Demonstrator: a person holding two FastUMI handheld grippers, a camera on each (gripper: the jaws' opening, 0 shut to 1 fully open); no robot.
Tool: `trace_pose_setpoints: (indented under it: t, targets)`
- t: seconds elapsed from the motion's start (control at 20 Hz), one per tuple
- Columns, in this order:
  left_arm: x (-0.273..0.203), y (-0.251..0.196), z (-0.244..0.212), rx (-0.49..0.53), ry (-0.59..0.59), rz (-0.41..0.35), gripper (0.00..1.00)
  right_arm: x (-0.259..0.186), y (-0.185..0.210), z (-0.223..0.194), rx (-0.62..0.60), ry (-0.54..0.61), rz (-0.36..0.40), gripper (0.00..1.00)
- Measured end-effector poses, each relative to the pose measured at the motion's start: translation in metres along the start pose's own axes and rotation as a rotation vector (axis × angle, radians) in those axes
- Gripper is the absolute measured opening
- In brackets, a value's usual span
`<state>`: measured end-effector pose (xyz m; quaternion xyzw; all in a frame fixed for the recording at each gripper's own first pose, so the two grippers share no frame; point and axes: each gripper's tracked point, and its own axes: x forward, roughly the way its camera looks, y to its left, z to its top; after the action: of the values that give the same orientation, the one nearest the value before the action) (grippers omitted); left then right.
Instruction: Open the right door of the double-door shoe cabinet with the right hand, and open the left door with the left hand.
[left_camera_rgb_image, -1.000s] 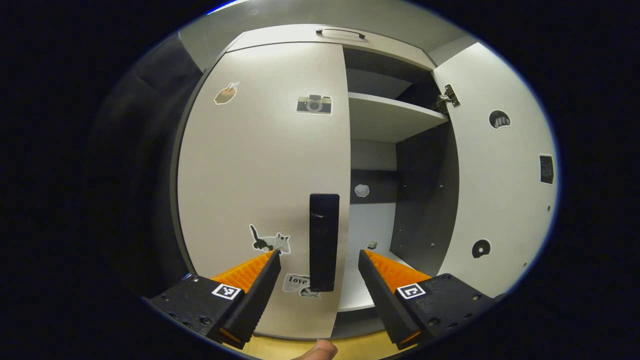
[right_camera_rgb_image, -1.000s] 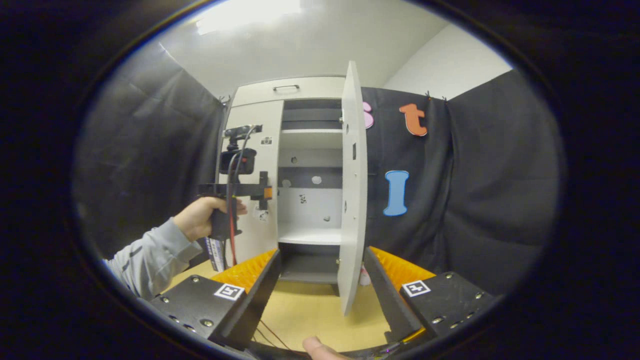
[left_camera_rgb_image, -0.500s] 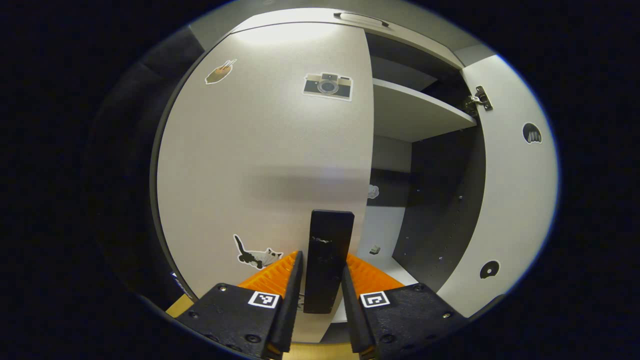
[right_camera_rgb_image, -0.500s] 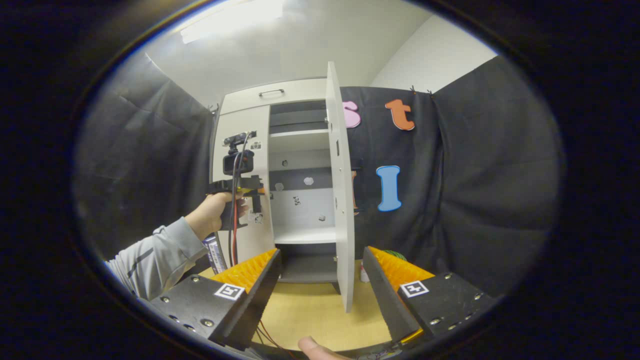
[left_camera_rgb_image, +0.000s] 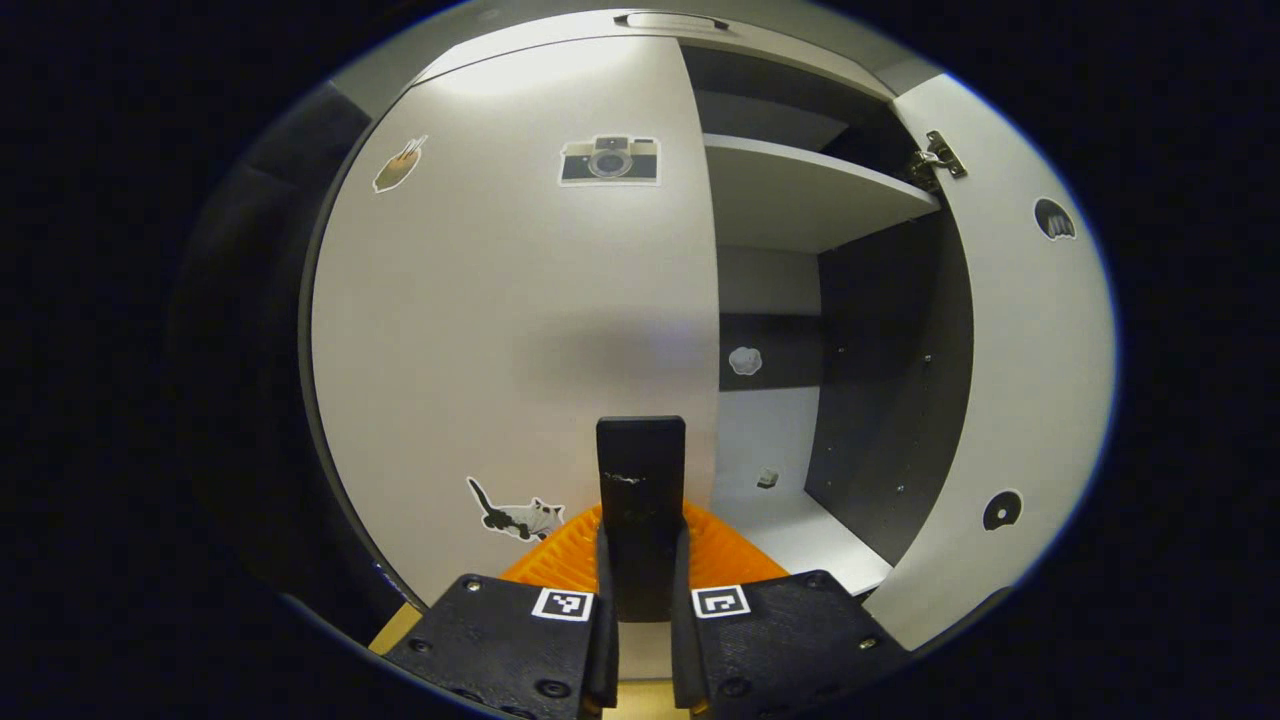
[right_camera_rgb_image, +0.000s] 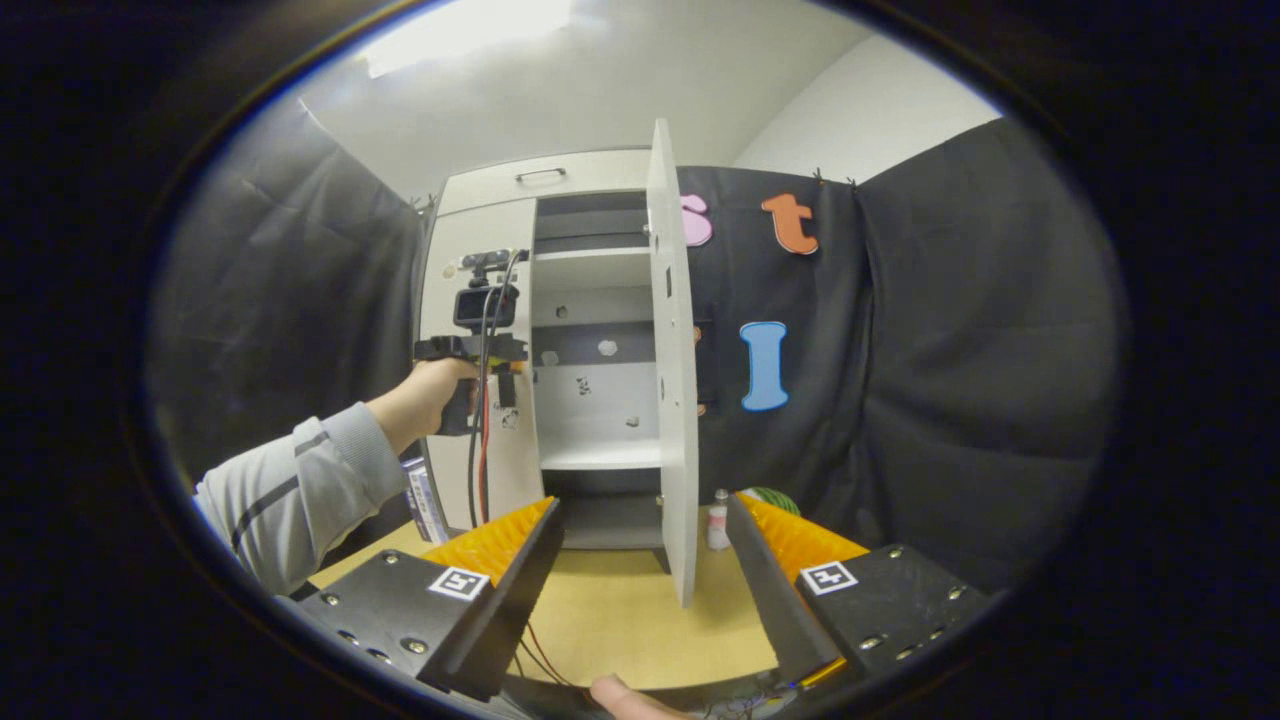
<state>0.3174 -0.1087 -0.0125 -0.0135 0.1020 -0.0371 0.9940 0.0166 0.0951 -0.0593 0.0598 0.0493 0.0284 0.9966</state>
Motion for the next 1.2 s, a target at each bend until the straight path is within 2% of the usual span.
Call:
trace_pose_setpoints:
  t: [0.05,0.1,0.4,0.7,1.05,1.1,1.2]
  targets:
    - [-0.002,-0.001,0.0,0.0,-0.005,-0.007,0.22,-0.003,0.001,-0.002,0.0,0.003,-0.001,1.0]
    - [-0.004,-0.001,0.0,0.001,-0.006,-0.011,0.22,-0.005,0.001,-0.002,-0.002,0.004,-0.003,0.95]
    - [-0.04,0.006,-0.003,0.0,-0.018,-0.062,0.22,-0.018,0.005,0.004,0.005,-0.019,-0.031,0.98]
    - [-0.079,0.02,-0.007,0.019,-0.036,-0.056,0.21,-0.038,0.015,-0.001,0.009,-0.008,-0.041,0.94]
    - [-0.109,0.036,-0.01,0.03,-0.049,-0.09,0.21,-0.055,0.025,0.003,0.021,-0.022,-0.038,0.94]
    - [-0.111,0.038,-0.009,0.021,-0.054,-0.089,0.22,-0.057,0.031,0.002,0.026,-0.021,-0.027,0.97]
    - [-0.119,0.044,-0.008,0.033,-0.061,-0.086,0.21,-0.059,0.039,0.002,0.022,-0.023,-0.005,0.94]
